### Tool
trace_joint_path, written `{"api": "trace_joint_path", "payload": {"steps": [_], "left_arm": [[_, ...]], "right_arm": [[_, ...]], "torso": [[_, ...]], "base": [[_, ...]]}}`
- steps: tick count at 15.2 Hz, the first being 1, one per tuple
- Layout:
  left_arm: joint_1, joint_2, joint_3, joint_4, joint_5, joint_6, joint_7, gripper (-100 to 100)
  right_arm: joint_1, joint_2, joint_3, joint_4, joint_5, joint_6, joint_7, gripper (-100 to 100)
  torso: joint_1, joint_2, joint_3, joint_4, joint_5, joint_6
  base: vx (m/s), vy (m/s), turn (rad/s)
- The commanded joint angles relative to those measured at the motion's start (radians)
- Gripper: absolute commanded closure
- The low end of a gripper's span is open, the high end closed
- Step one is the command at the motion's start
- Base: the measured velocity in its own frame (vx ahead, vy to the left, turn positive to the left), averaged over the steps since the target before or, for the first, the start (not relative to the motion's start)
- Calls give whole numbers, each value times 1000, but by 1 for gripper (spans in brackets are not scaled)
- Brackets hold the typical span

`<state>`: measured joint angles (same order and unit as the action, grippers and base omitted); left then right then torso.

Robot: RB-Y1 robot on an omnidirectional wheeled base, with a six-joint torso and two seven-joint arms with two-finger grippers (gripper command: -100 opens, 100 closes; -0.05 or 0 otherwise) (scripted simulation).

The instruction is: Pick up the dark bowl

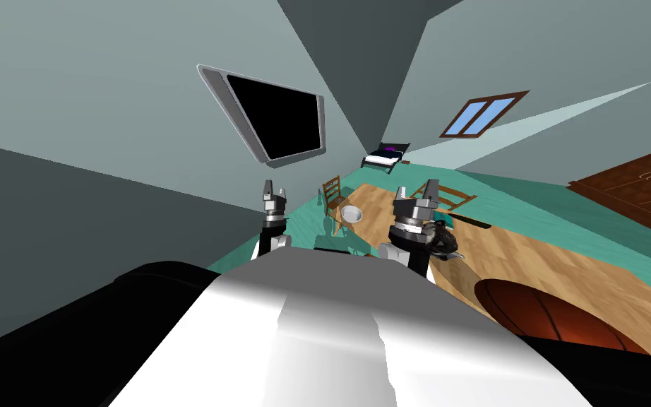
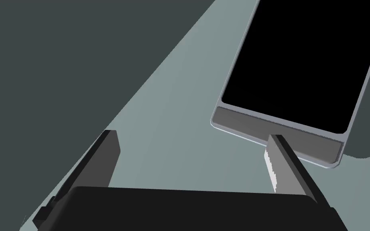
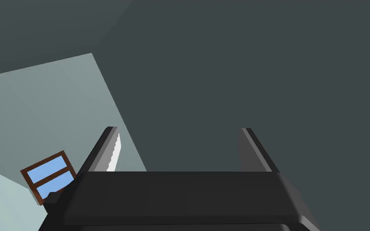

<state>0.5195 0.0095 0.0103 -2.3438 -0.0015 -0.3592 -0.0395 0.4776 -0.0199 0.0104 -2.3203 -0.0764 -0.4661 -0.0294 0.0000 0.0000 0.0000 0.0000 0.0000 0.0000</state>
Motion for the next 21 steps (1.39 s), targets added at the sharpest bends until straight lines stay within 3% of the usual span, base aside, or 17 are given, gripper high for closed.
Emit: {"api": "trace_joint_path", "payload": {"steps": [1,6,14,15,21], "left_arm": [[0,0,0,0,0,0,0,0],[0,0,0,0,0,0,0,0],[0,0,0,0,0,0,0,0],[0,0,0,0,0,0,0,0],[0,0,0,0,0,0,0,0]], "right_arm": [[2,-33,0,7,8,3,2,-100],[12,-113,3,35,39,14,9,-100],[38,-277,19,126,138,46,31,-100],[38,-277,19,126,138,46,31,-100],[67,-419,46,229,249,81,57,-100]], "torso": [[0,0,0,0,0,0],[3,-2,-1,-1,1,0],[4,-4,-2,-1,1,0],[5,-4,-3,-1,1,0],[8,-6,-3,-1,2,0]], "base": [[8,8,15],[29,38,24],[52,63,36],[56,75,31],[69,95,48]]}}
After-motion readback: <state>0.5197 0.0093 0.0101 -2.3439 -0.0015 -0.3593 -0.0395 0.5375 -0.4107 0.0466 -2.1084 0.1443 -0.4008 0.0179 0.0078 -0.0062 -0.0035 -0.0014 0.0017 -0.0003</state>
